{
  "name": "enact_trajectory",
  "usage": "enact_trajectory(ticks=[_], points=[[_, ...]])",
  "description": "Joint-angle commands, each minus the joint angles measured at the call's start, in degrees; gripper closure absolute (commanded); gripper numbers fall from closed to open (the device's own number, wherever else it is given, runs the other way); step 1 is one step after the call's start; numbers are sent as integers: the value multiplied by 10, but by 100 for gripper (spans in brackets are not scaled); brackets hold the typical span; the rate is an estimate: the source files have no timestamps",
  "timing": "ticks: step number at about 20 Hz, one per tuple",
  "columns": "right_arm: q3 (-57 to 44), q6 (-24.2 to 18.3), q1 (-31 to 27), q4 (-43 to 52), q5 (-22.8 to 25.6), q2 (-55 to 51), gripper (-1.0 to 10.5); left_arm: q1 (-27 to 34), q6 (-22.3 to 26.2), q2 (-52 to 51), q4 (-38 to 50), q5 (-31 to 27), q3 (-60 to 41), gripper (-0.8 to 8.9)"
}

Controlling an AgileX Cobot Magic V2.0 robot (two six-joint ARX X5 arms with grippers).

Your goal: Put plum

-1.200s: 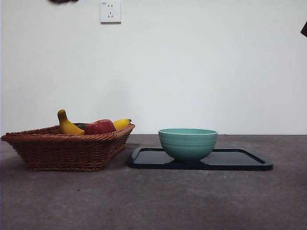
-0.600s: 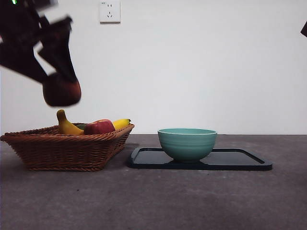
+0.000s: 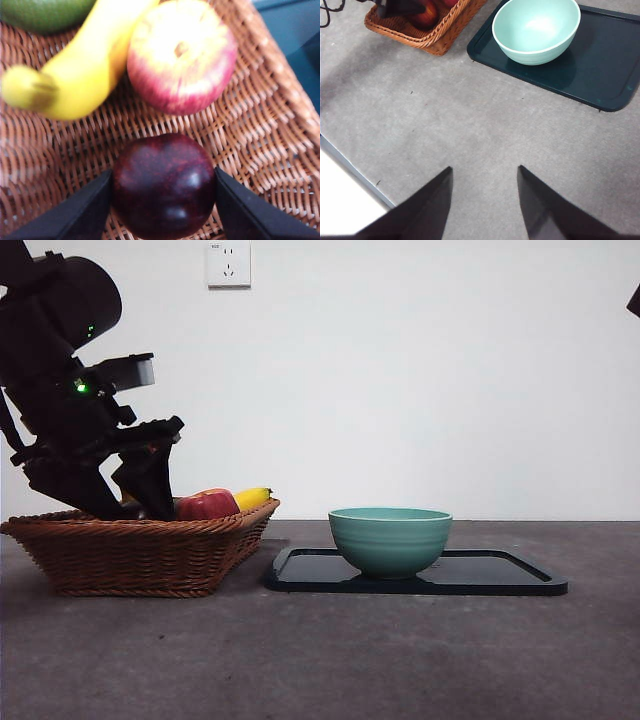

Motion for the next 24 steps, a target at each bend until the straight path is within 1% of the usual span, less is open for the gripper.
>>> enact_trajectory(ticks=[1,3,9,13,15,17,20,24], points=[[1,-5,3,6,0,2,739,-1,7,10,0,0,4,500],[1,-5,3,6,0,2,739,-1,7,10,-4,0,4,401],[1,-4,3,6,0,2,739,-1,0,-10,-7,0,5,396],[1,-4,3,6,0,2,739,-2,-2,-71,-20,0,5,398],[1,-4,3,6,0,2,739,-2,-4,-114,-43,5,5,399],[1,-4,3,6,0,2,739,-6,-4,-165,-80,32,5,401],[1,-4,3,6,0,2,739,-11,-17,-247,-153,96,5,408],[1,-4,3,7,0,2,739,-16,-17,-339,-246,189,5,409]])
